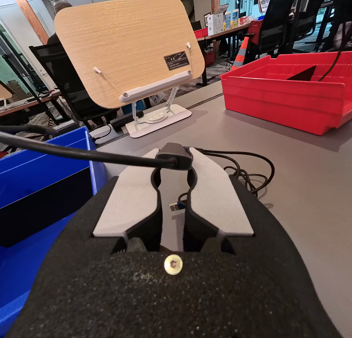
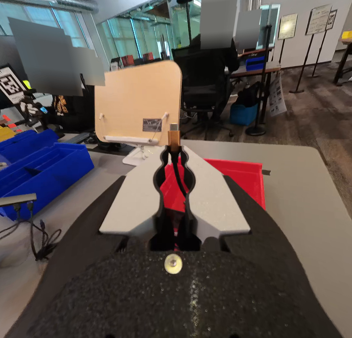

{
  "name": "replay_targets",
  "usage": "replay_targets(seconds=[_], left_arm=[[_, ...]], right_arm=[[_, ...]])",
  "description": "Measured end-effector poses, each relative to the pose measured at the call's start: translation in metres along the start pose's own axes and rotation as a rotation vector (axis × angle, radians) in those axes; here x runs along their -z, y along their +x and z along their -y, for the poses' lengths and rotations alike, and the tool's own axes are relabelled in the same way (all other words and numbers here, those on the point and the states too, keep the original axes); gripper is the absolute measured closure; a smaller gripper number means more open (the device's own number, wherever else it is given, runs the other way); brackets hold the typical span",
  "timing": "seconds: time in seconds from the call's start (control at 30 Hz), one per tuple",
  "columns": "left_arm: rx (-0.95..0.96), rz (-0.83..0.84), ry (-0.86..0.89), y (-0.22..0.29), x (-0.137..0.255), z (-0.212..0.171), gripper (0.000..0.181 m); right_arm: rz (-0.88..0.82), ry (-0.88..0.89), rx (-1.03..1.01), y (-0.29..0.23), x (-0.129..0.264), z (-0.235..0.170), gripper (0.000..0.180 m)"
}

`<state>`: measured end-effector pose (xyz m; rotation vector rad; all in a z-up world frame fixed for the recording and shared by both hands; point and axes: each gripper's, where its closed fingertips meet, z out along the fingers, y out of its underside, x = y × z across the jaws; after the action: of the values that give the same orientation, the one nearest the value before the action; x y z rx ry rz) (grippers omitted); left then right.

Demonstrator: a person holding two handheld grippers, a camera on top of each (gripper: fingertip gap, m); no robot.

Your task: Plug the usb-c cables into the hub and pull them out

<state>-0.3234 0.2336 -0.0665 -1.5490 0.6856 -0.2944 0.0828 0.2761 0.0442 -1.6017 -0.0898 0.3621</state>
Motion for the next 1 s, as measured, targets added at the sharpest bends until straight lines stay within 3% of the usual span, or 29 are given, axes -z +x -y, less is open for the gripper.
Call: replay_targets(seconds=[0.2,0.37,0.63,0.8,1.0], left_arm=[[-0.006,0.002,0.003,0.001,0.0,0.001,0.158],[-0.007,0.0,0.003,0.001,0.0,0.001,0.158],[-0.015,-0.01,0.007,0.004,0.001,0.002,0.158],[-0.015,-0.008,0.006,0.003,0.001,0.003,0.158],[-0.025,-0.024,-0.001,0.009,-0.001,0.001,0.158]], right_arm=[[0.154,0.149,-0.112,-0.031,0.018,0.062,0.168],[0.211,0.122,-0.161,-0.047,0.022,0.06,0.168],[-0.042,-0.129,0.029,0.011,0.006,-0.025,0.168],[-0.154,-0.091,0.123,0.028,0.015,-0.004,0.168],[-0.123,0.013,0.052,0.017,0.017,0.035,0.168]])
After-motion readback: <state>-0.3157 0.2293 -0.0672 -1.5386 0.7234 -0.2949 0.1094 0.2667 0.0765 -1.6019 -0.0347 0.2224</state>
